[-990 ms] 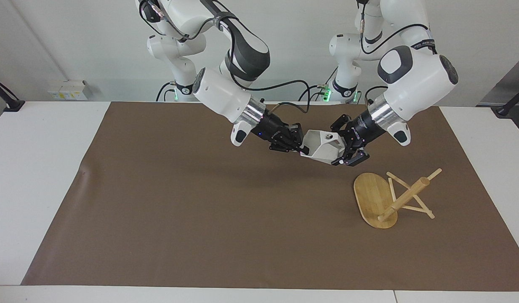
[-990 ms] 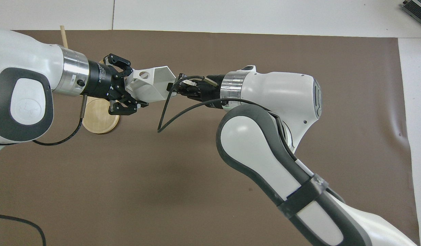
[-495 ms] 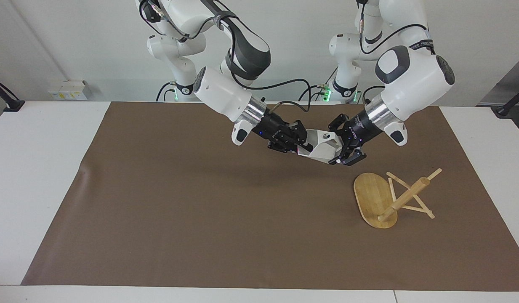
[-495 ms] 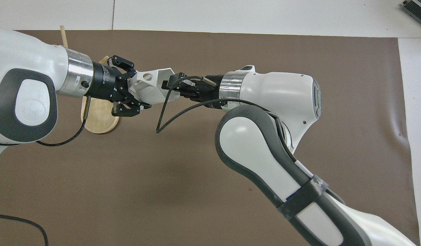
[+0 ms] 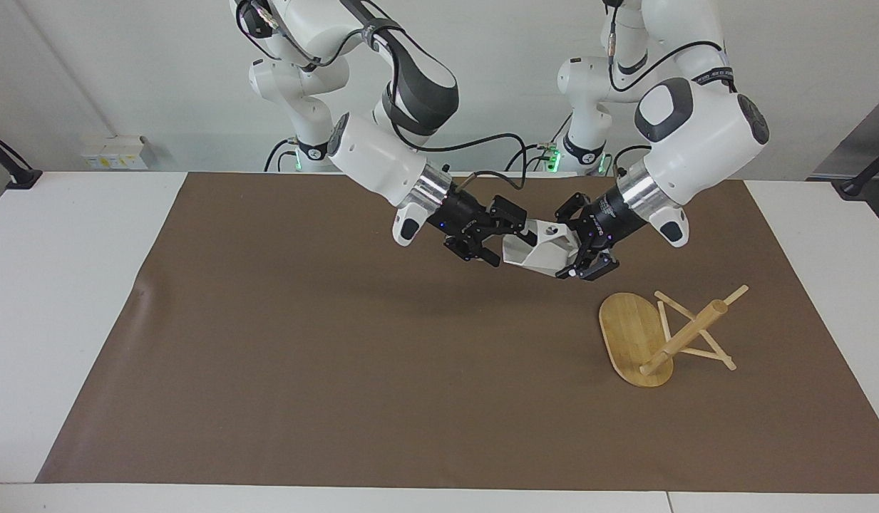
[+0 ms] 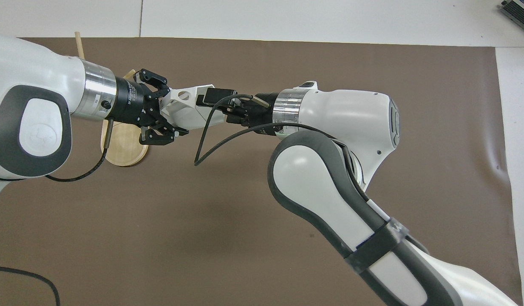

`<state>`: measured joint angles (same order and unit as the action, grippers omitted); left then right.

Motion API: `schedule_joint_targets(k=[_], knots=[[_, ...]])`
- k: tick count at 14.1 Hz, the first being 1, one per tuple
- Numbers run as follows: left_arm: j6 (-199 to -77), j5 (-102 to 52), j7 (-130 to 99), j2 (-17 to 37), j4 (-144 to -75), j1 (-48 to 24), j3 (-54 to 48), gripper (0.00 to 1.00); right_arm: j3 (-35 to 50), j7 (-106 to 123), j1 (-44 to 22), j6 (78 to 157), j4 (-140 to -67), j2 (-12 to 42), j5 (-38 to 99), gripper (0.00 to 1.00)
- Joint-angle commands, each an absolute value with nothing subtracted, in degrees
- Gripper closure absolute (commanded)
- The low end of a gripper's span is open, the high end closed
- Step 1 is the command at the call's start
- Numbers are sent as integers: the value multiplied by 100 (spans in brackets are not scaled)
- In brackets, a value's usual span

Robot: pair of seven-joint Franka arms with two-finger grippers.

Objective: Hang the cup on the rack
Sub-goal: 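Open the right gripper and pull it back from the cup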

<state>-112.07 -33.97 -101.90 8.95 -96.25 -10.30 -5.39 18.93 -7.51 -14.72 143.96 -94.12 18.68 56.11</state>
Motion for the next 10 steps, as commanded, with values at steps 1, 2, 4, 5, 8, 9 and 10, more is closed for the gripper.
schedule_joint_targets(k=[1,2,4,5,8,9,10], knots=[[-11171,-3357,-10353,888,-9624,-1081,-475,100,1855,-730,-1442,14467,-9439,1846,5573,0],[-11171,-3357,-10423,888,-9624,-1072,-466,100,1837,-721,-1380,14467,-9439,1854,5337,0],[-11136,-3340,-10694,870,-9650,-1028,-448,100,1828,-721,-1161,14467,-9439,1881,4522,0],[-11101,-3201,-10914,844,-9668,-1011,-440,100,1828,-721,-1047,14467,-9439,1898,4091,0],[-11100,-3111,-11380,756,-9773,-888,-431,100,1846,-493,-555,14327,-9431,1872,2886,0],[-11135,-3111,-11556,738,-9860,-862,-413,100,1846,-396,-441,14178,-9431,1863,2665,0],[-11144,-3042,-11714,703,-9887,-809,-378,100,1846,-361,-326,13959,-9413,1855,2541,0]])
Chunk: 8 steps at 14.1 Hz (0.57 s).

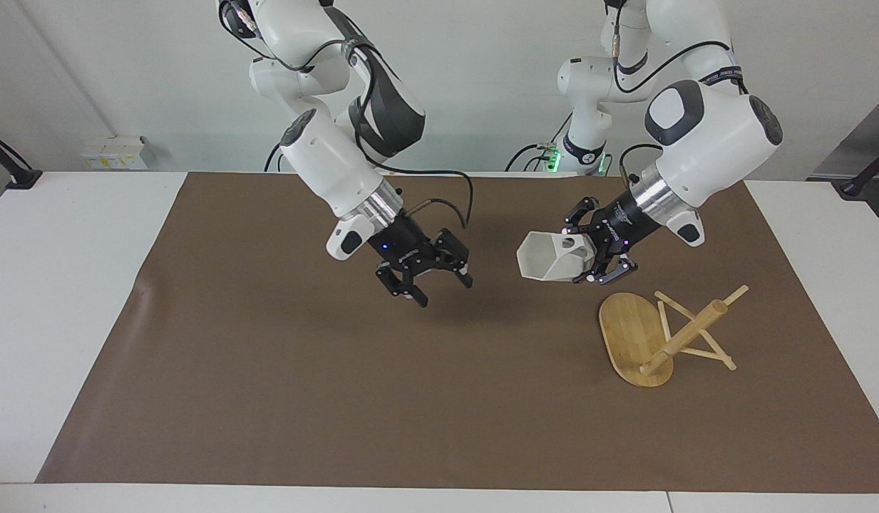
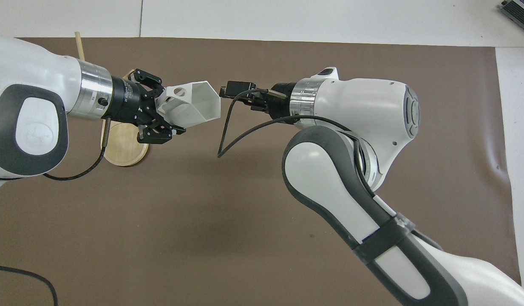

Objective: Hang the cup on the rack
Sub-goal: 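Open the right gripper and pull it back from the cup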

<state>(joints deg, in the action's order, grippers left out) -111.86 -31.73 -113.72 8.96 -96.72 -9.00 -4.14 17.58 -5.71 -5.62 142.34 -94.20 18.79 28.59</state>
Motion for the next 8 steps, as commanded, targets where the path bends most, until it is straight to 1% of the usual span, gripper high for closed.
schedule_joint_targets(k=[1,3,5,8], knots=[[-11145,-2789,-12020,694,-9905,-791,-361,100,1820,-352,-229,13705,-9404,1837,2392,0],[-11153,-2488,-12575,659,-9949,-677,-343,100,1776,-273,-10,13108,-9334,1749,1700,0],[-11188,-2444,-12814,615,-10063,-668,-308,100,1583,-176,18,12632,-9255,1644,856,0],[-11346,-2364,-13401,615,-10159,-581,-264,100,1179,-176,26,12017,-9141,1573,309,0]])
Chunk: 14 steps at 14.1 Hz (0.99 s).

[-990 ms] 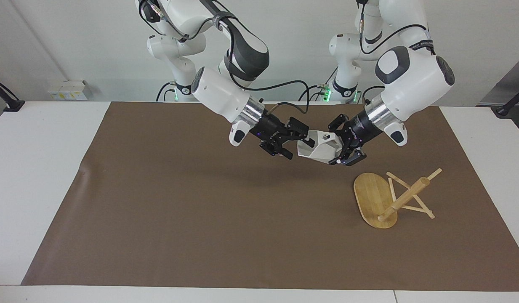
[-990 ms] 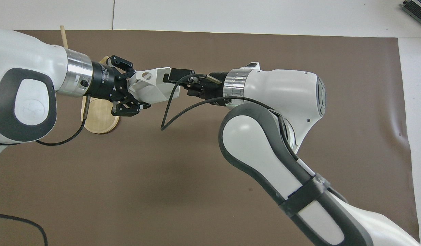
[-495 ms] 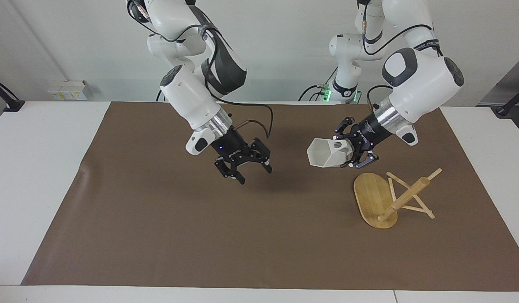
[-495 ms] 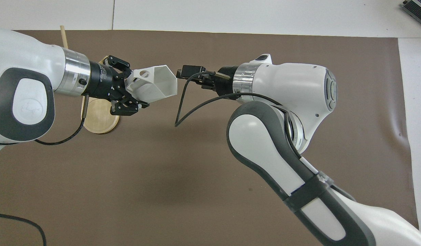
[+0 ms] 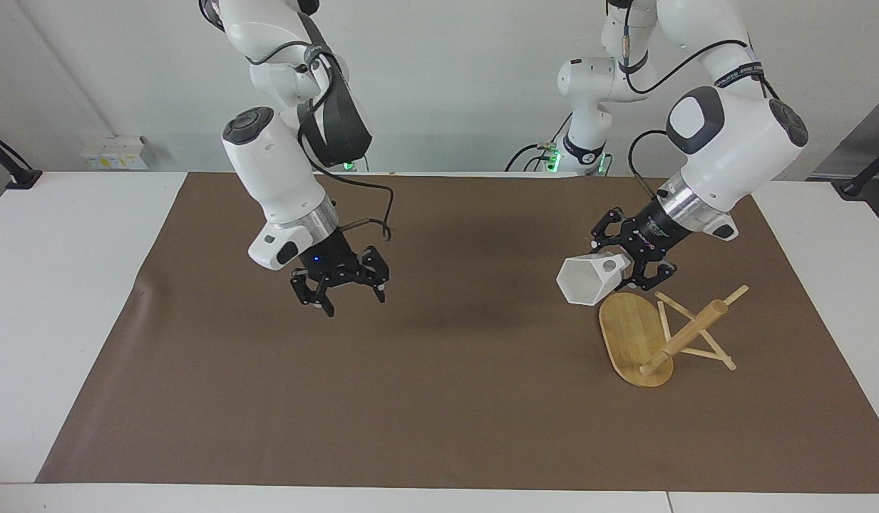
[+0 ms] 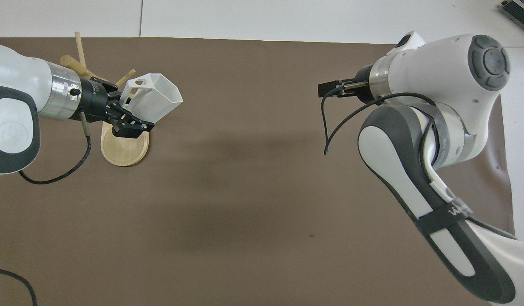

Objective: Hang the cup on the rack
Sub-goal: 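Carry the cup to the rack with the left gripper while the right gripper retreats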

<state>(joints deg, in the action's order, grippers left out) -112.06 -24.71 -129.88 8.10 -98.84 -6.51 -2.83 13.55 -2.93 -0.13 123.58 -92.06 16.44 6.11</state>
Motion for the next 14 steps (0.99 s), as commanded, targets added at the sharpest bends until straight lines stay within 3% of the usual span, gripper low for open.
schedule_joint_targets(k=[1,9,14], knots=[[-11434,-2356,-13586,580,-10212,-571,-264,100,1065,-150,26,11884,-9123,1547,99,0],[-12006,-2074,-14660,457,-10626,-448,-246,100,713,-141,264,11190,-9062,1248,-123,0],[-12277,-2074,-15116,439,-10749,-431,-246,100,422,-132,264,10127,-8421,1248,-88,0]])
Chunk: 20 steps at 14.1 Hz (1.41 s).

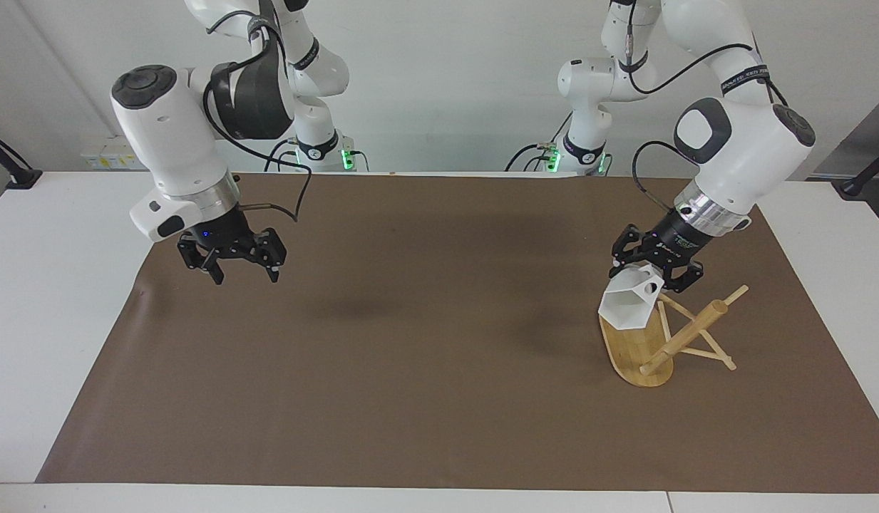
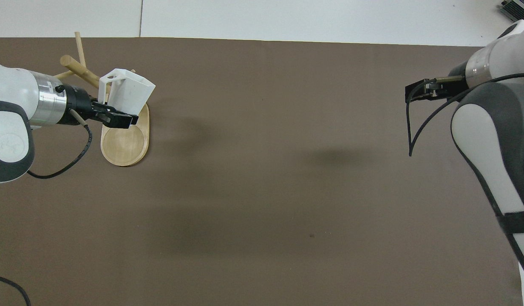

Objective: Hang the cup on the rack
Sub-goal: 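Carry the cup to the rack with the left gripper while the right gripper retreats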

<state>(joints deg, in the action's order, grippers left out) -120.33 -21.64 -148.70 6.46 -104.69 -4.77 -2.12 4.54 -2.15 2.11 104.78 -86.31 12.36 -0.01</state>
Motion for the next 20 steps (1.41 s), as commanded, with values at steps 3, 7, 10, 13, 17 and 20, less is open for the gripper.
schedule_joint_targets(k=[3,7,10,13,17,20], knots=[[-12620,-2065,-15310,405,-10915,-431,-246,100,256,-141,255,9477,-8043,1248,0,0],[-12744,-2066,-15468,396,-10969,-352,-246,100,150,-149,255,8957,-7787,1091,18,0],[-12919,-2066,-15565,396,-11030,-352,-246,100,27,-158,202,8912,-7787,1046,26,0],[-13191,-2065,-15863,352,-11206,-352,-246,100,-420,-141,158,8912,-7796,1002,490,0],[-13342,-2065,-16136,325,-11303,-343,-237,100,-729,-53,-9,8842,-7796,949,615,0],[-13351,-2065,-16294,308,-11355,-351,-237,100,-730,26,-9,8649,-7805,914,545,0]])
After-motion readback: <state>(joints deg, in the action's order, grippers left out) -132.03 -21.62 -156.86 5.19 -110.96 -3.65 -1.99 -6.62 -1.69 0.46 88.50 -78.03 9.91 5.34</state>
